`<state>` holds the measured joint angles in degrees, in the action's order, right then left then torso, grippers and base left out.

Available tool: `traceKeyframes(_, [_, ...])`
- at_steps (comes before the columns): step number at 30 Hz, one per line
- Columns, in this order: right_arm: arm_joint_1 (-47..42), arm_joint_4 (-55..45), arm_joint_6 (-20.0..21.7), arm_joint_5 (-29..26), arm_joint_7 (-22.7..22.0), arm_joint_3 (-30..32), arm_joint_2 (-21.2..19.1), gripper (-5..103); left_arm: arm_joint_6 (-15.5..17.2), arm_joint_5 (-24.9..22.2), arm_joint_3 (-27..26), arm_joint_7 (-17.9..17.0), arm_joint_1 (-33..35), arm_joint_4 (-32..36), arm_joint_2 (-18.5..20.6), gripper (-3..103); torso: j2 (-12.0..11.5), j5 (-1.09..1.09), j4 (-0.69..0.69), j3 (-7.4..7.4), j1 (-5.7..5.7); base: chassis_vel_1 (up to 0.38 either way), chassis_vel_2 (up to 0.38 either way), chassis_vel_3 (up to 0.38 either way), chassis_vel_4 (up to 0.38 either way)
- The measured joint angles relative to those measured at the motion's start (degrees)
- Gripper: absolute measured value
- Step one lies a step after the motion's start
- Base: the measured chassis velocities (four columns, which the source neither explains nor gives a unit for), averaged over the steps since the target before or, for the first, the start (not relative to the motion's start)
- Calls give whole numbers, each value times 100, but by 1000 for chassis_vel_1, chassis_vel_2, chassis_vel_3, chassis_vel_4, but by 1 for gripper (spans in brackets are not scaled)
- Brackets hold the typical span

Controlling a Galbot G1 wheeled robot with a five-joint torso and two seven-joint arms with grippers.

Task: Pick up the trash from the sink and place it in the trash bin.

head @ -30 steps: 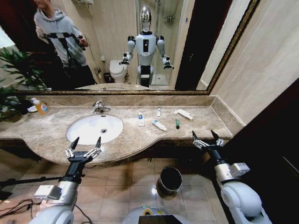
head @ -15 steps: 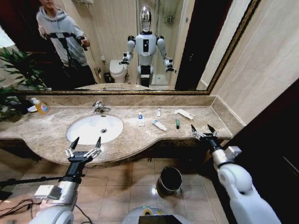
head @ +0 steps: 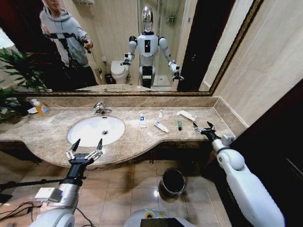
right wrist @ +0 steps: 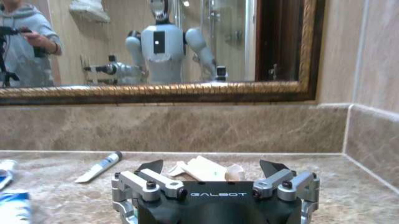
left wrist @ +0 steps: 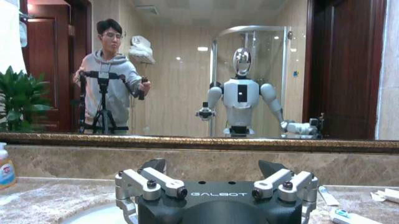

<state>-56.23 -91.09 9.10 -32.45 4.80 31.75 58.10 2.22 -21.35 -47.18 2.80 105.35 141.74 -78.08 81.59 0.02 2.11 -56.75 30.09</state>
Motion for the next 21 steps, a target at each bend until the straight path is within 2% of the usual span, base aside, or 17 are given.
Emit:
traceKeyframes(8, [1214, 1349, -105, 162, 110, -525, 153, 100, 0, 0, 0, 0, -1, 1, 0, 100, 0, -2, 1, 0, 0, 0, 0, 0, 0])
traceKeyframes(15, [1662, 2005, -256, 288, 153, -733, 323, 103, 0, 0, 0, 0, 0, 0, 0, 100, 1, -1, 0, 0, -1, 0, 0, 0, 0])
traceKeyframes(21, [1906, 2511, -273, 337, 201, -784, 419, 85, 0, 0, 0, 0, 0, 0, 0, 100, 1, -1, 0, 0, -1, 0, 0, 0, 0])
